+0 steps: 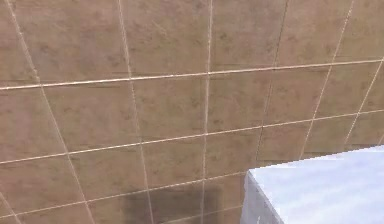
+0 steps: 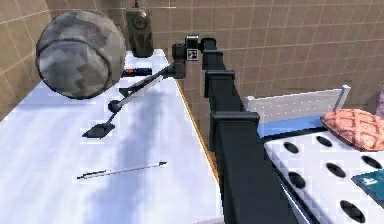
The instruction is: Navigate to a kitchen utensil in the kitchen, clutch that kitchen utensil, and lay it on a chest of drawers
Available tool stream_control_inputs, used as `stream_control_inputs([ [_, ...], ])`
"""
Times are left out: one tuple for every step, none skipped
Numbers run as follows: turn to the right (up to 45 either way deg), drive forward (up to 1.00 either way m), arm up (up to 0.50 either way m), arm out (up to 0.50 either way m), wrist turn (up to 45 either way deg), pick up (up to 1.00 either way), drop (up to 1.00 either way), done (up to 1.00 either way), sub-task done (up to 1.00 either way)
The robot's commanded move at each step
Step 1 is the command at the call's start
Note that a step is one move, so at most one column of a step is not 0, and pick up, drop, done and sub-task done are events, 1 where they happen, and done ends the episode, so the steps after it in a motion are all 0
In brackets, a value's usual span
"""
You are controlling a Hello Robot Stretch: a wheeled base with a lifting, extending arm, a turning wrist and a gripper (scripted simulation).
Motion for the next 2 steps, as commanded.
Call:
stream_control_inputs([
  [0.0, 0.0, 0.0, 0.0, 0.0, 0.0, 1.0, 0.0, 0.0],
  [0.0, 0.0, 0.0, -0.1, 0.0, 0.0, 0.0, 0.0, 0.0],
])
